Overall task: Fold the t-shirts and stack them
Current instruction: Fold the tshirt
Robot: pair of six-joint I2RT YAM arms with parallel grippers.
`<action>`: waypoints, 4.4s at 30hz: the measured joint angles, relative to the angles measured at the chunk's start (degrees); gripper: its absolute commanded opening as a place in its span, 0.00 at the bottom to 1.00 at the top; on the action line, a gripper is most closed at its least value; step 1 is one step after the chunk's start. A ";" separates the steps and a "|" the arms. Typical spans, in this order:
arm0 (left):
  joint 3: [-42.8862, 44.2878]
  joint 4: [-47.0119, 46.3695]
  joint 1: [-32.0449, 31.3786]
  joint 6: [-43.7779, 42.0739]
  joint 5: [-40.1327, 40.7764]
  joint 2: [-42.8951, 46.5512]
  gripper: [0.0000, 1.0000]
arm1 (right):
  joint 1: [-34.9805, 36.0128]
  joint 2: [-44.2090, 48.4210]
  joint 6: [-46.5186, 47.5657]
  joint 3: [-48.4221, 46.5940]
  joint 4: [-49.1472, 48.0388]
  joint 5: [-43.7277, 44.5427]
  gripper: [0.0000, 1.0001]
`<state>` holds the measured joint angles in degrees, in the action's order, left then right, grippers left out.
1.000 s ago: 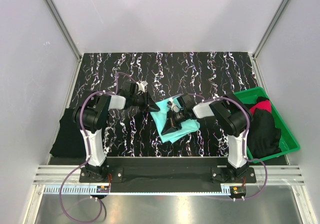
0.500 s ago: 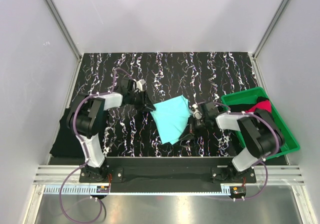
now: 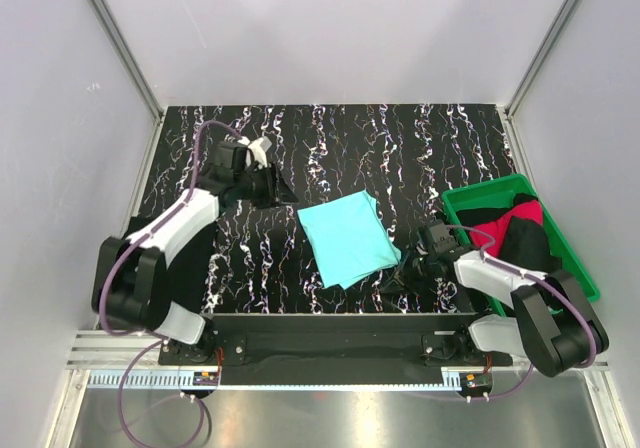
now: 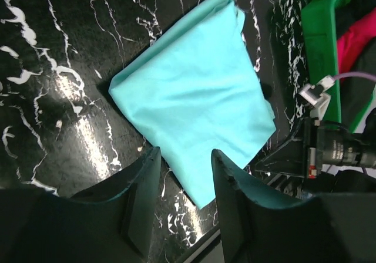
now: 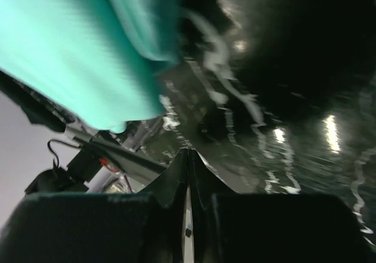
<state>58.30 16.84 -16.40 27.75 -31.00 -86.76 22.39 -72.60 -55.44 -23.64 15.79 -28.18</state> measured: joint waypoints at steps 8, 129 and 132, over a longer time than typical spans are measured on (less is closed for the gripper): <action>-3.85 6.80 0.50 0.35 7.08 11.06 0.47 | -0.85 -2.16 -1.73 -2.58 1.75 5.60 0.09; -14.91 -2.69 -1.57 11.28 -0.70 13.68 0.49 | 10.56 2.84 42.93 -49.68 26.71 17.20 1.00; -14.91 -2.36 -0.94 10.97 -0.63 14.19 0.49 | 10.82 7.63 42.86 -46.56 24.79 19.63 1.00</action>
<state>43.40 14.48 -17.34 38.72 -31.64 -72.58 33.21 -64.97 -12.58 -70.19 40.58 -8.56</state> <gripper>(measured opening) 0.493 0.993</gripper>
